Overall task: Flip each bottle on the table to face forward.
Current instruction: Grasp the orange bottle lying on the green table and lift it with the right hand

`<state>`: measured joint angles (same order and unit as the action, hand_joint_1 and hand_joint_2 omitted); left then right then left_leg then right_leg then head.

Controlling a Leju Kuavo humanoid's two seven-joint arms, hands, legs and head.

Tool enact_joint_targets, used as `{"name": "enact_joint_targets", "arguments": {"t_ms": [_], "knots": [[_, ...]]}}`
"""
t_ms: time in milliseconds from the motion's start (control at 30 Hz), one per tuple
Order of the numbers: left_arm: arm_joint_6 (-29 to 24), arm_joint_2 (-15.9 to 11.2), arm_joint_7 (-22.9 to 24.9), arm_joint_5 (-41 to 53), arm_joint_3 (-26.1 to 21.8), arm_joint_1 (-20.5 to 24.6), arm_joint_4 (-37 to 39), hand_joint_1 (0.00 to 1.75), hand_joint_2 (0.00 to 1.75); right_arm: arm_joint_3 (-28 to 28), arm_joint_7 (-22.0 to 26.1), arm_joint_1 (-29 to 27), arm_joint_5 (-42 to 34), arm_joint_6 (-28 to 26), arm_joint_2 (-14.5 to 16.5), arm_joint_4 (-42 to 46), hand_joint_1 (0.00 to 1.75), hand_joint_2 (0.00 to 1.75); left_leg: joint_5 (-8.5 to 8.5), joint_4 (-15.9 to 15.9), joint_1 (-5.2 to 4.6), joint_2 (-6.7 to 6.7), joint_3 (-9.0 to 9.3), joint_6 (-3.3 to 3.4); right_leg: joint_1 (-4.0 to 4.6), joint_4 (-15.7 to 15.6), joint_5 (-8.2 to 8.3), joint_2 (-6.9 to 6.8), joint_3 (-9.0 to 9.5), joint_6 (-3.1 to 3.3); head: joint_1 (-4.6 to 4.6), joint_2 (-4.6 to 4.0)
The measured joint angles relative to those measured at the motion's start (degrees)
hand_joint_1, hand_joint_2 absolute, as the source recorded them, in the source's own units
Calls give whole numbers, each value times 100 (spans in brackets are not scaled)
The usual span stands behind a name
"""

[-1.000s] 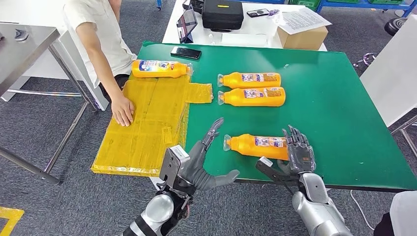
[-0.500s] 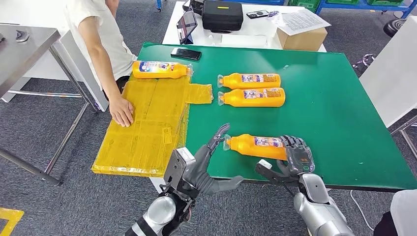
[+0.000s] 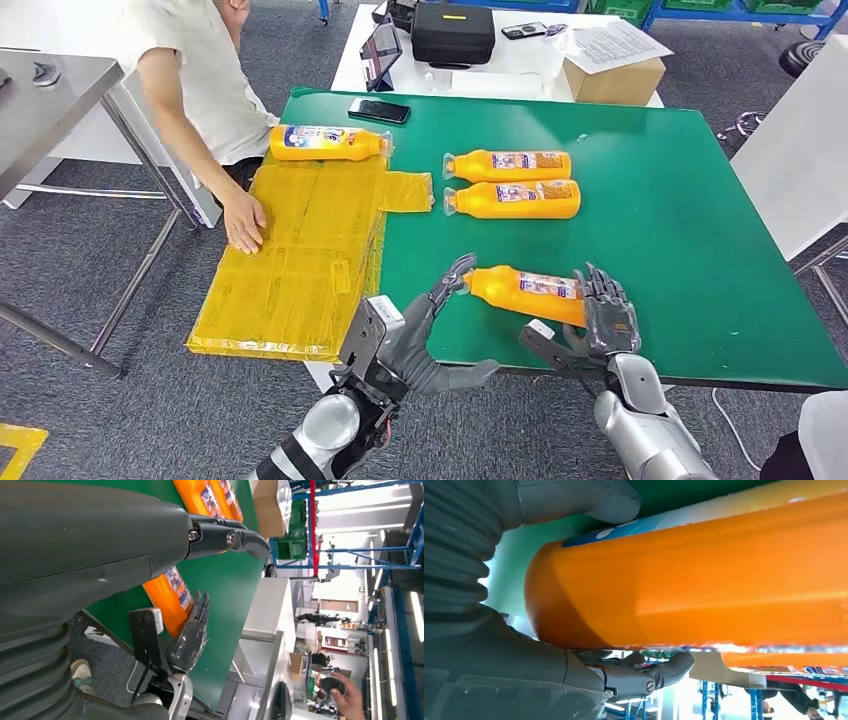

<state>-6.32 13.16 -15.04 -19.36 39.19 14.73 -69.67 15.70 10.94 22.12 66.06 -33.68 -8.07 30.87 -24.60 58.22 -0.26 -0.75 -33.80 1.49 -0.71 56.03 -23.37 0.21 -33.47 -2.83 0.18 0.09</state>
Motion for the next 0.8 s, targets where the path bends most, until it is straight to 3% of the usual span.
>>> {"name": "enact_joint_targets", "arguments": {"t_ms": [300,800], "knots": [[33,0,30,2,22,31,21,0,175,219,-559,15,630,-214,-8,-5,0,175,-27,-1,1,-4,57,5,1,-1,-23,8,56,5,-1,0],[42,0,46,9,24,35,21,0,175,168,-435,120,334,-29,-48,-170,0,175,-36,-1,0,-6,79,14,0,-8,-31,14,78,0,-1,0]]}}
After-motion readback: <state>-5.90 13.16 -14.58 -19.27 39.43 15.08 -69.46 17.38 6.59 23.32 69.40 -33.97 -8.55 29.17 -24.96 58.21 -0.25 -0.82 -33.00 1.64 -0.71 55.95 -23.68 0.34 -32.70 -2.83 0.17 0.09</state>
